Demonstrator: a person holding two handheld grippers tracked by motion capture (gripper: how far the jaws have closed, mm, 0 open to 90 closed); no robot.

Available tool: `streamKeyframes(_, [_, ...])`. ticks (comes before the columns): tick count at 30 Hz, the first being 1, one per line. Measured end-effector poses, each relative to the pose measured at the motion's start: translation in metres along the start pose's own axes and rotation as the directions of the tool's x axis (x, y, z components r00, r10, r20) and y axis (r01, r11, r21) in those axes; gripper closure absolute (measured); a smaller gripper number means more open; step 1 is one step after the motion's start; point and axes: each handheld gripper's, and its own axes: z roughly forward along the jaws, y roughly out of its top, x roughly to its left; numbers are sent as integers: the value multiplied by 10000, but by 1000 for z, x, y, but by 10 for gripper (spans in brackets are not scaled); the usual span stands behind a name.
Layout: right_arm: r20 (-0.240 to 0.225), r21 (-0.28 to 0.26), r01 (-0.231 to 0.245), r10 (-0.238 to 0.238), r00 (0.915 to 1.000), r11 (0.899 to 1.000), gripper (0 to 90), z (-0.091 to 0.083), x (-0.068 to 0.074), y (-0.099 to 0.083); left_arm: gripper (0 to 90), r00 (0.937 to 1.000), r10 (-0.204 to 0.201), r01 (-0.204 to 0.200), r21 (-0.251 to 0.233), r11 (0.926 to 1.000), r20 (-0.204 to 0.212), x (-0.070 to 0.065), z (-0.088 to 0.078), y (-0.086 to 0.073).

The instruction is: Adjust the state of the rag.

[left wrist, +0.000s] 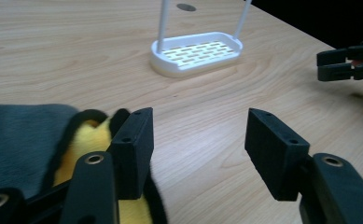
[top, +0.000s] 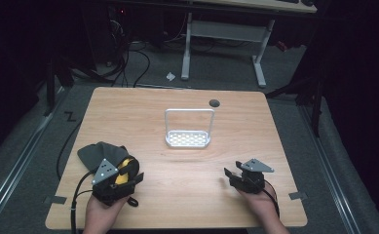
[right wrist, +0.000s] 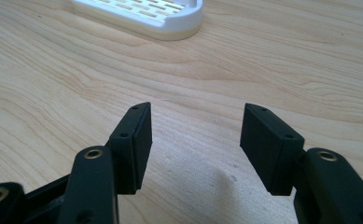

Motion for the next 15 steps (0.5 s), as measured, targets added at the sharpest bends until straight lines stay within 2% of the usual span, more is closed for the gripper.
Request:
streamKeyframes(3, [-33,-12,-11,11,10000,10000,440,1,1,1,438,9998,-107,106,-66,9999,-191,6,-5,-1])
streamKeyframes(4, [-50,-10,10,-10,10000,10000,440,2,2,2,445,9988,-387,381,-200,9991,-305,16,-12,-1])
streamKeyframes(7, [-110,12,21,-21,9999,10000,441,4,3,3,451,9976,-472,458,-273,9986,-513,22,-17,-2])
streamKeyframes(8, [-139,17,34,-34,9999,10000,441,5,3,3,457,9952,-590,567,-324,9979,-775,30,-23,-4])
streamKeyframes(11, [-198,20,32,-32,9998,10000,442,7,4,4,477,9875,-917,871,-409,9954,-1285,44,-29,-10])
streamKeyframes(12, [-198,20,32,-32,9998,10000,442,7,4,4,504,9875,-917,871,-409,9954,-1285,44,-29,-10])
streamKeyframes(13, [-209,23,53,-52,9998,10000,444,7,4,4,533,9784,-1100,1040,-433,9936,-1751,53,-32,-15])
streamKeyframes(14, [-212,17,33,-32,9998,10000,445,8,4,4,568,9743,-1243,1191,-388,9921,-1879,57,-32,-18])
streamKeyframes(15, [-218,23,4,-3,9998,10000,445,8,4,4,606,9683,-1598,1579,-254,9871,-1921,64,-31,-22])
